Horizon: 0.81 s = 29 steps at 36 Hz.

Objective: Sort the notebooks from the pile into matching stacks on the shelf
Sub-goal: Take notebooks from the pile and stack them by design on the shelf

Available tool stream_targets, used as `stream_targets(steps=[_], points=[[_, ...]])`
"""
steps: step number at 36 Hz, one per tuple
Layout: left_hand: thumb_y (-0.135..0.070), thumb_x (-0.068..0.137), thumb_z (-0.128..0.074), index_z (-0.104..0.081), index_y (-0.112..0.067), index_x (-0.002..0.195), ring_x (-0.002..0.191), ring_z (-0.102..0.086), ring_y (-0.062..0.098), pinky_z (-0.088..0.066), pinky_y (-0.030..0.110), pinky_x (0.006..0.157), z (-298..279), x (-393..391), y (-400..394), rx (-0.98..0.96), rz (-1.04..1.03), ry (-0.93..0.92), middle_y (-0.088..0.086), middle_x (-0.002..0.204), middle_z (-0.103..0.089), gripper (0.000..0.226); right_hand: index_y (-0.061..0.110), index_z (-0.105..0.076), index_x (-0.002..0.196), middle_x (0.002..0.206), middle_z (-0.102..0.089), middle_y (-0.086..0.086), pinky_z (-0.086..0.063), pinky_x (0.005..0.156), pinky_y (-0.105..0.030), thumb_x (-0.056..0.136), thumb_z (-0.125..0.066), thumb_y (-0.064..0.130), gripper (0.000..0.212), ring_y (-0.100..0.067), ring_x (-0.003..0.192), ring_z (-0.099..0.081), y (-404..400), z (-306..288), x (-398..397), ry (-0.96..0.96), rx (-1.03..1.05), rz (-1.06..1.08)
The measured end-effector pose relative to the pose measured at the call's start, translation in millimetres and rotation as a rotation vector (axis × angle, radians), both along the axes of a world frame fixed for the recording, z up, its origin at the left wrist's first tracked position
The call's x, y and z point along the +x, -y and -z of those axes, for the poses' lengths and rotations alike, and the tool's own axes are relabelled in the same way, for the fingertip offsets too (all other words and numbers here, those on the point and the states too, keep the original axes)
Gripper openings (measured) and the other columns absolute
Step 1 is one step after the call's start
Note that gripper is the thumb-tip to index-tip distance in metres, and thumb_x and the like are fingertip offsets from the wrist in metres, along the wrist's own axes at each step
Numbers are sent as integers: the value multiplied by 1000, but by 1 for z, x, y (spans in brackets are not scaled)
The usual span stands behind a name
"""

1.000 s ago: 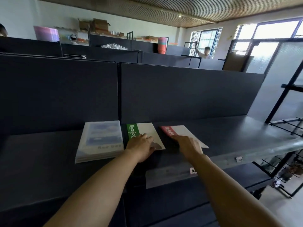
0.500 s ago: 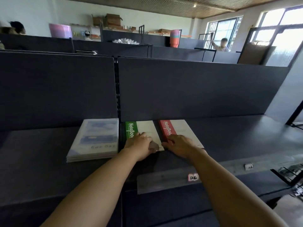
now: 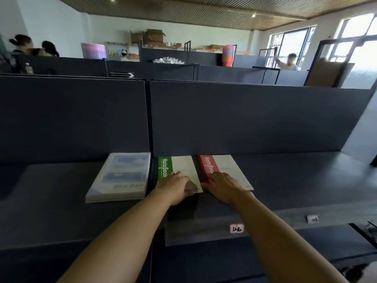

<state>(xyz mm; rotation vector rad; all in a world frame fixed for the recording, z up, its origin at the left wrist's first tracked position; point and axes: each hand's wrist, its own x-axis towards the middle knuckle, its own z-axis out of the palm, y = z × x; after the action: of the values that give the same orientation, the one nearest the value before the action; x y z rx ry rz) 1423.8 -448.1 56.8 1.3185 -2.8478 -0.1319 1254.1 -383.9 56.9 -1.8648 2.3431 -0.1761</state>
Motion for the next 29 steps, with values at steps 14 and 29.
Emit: stream_targets(steps=[14, 29], points=[[-50, 99, -34, -45, -22, 137, 126, -42, 22, -44, 39, 94, -13, 54, -17, -145, -164, -34, 1, 139, -45, 48, 20, -34, 145, 149, -38, -4, -35, 106, -41, 98, -33, 53, 57, -26, 133, -38, 2, -1, 41, -51, -102, -241], [-51, 99, -34, -47, -20, 137, 127, -41, 22, -43, 38, 96, -46, 248, -36, -252, -463, 6, 2, 138, -46, 50, 22, -40, 143, 147, -42, -4, -37, 102, -37, 99, -34, 52, 54, -26, 130, -42, 43, -39, 206, -78, -213, -506]])
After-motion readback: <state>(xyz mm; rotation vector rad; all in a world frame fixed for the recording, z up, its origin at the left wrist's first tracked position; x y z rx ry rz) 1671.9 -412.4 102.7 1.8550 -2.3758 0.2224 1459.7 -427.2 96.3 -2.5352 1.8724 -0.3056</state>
